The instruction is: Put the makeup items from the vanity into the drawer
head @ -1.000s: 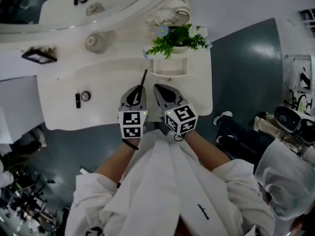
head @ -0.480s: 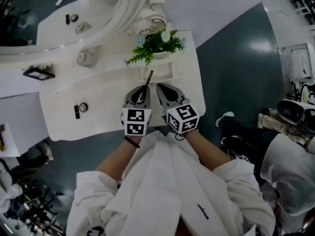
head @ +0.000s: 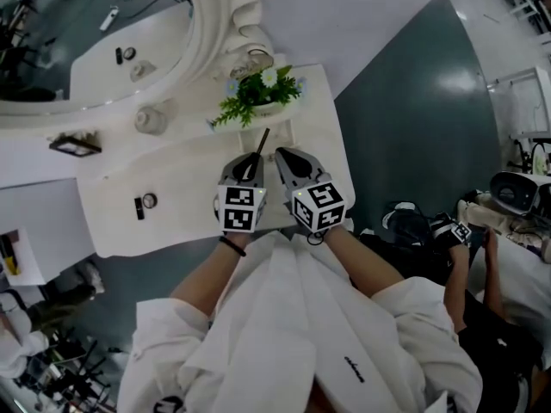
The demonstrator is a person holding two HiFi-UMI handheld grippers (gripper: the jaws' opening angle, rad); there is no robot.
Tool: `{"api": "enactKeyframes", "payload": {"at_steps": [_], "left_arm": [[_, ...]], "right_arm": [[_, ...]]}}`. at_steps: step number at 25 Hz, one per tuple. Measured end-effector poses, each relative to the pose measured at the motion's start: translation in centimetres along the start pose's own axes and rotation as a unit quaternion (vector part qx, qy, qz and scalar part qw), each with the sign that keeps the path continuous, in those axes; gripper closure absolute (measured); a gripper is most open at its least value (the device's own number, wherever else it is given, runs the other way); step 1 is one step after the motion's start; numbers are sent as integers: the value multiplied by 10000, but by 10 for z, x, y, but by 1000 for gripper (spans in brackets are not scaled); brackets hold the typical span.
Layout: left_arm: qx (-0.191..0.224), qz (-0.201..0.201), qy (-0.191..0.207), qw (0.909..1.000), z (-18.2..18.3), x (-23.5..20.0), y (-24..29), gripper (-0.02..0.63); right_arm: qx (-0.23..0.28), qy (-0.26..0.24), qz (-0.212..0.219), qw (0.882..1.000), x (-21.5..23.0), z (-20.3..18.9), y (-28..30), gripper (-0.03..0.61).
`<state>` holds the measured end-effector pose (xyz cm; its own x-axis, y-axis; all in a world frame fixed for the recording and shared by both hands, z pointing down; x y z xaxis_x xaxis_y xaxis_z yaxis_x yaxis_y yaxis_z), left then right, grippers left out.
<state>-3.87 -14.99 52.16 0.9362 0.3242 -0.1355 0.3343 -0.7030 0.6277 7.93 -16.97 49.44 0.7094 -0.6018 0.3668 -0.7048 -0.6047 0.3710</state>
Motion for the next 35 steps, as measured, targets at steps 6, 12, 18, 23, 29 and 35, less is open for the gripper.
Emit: {"api": "enactKeyframes", "payload": {"at_steps": [6,12,18,23,29,35], "left_arm": [[-465,-270,218,9983,3,6,17,558],[-753,-477,492,9948,9,9,28,558],[-914,-664,628,9916,12,8,34,558],[-920,-670,590,9917,15,6,39,558],[-1023,-827,621,9894,20,6,44,558],[-1310,-1075,856,9818,24,2,51,558]], "right_arm": [[61,32,-28,10000,8,4,-5,561],[58,57,-56,10000,17,6,-10,561],[48,85,-75,9999,22,6,-8,561],[-129,37,-148,9998,24,4,0,561],[-467,105,-308,9984,25,-3,11,561],[-468,212,-376,9980,26,-4,13,561]]}}
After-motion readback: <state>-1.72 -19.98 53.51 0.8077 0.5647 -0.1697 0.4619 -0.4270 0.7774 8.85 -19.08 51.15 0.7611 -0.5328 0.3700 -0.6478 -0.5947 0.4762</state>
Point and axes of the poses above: the fingertips, and each gripper's own axes: y forward along the fingers, x to its right, z out of its top, the point moved 7 cm from there along -y, backward along the fingers, and after that the axes turned 2 degrees about x, right-handed, at the moved point
